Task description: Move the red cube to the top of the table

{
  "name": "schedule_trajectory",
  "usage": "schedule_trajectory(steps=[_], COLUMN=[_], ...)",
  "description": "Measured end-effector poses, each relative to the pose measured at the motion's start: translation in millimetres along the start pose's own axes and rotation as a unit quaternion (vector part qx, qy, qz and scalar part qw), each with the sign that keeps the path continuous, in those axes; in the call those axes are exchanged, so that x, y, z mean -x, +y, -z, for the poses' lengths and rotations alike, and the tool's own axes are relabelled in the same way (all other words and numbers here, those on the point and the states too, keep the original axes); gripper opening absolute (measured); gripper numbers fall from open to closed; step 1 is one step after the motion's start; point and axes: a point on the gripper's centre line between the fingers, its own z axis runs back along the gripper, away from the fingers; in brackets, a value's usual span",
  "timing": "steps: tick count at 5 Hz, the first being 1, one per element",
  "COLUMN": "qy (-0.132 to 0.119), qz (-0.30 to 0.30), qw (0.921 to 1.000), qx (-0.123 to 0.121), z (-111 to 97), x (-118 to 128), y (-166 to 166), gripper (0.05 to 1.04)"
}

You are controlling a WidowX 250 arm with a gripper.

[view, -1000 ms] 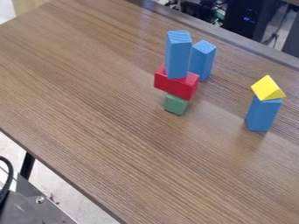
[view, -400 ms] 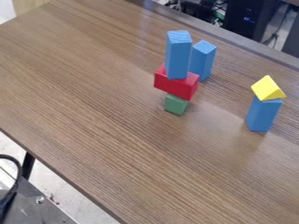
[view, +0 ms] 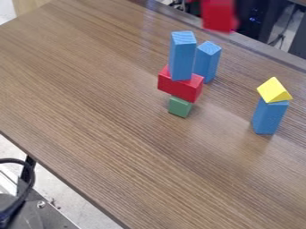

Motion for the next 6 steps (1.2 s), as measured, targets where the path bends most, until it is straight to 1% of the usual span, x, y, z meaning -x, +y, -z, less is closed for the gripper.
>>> schedule_trajectory(steps=[1, 2, 3, 4, 5, 6], qy=[0.024, 0.037, 0.038, 0.038, 0.040, 0.063], qz=[0.028, 0.048, 0.059, 0.063, 0.057, 0.050], qw=[0.9991, 0.9977, 0.9961, 0.9956, 0.9959, 0.9951], qx=[-0.020, -0.030, -0.054, -0.058, -0.058, -0.057], z=[39, 78, 100, 112, 118, 132], x=[3, 8, 14, 15, 19, 31], y=[-24, -43, -52, -56, -56, -54], gripper=[0.564, 0.564, 0.564, 0.564, 0.564, 0.564])
